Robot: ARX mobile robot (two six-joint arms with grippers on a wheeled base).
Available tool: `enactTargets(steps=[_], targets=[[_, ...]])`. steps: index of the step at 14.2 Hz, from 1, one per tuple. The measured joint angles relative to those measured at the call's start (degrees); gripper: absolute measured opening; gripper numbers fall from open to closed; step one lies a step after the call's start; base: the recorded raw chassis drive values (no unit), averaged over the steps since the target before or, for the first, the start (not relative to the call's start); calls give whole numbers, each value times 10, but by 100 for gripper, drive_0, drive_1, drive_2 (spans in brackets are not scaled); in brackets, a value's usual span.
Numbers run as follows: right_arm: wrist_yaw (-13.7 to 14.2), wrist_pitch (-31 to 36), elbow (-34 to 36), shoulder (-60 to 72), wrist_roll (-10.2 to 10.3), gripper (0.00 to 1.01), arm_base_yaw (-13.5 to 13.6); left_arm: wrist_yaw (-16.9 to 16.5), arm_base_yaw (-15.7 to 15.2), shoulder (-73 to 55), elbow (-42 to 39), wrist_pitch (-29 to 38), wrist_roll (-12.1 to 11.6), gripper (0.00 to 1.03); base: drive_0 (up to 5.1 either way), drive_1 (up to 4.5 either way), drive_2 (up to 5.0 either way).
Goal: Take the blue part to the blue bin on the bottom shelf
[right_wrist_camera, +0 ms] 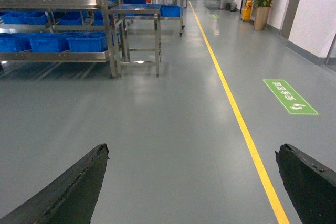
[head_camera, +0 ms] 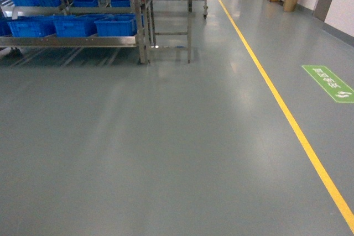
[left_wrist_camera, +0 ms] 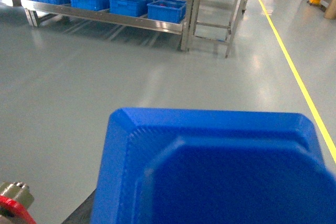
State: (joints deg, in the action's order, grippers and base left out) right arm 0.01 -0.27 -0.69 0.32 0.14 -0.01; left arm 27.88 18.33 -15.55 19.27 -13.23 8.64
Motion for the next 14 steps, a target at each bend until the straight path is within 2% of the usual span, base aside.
enactTargets(steps=[14], targets=[[0, 0, 0, 0, 0, 98, 0, 0, 0, -1, 0, 2, 0, 43, -3, 398, -404]])
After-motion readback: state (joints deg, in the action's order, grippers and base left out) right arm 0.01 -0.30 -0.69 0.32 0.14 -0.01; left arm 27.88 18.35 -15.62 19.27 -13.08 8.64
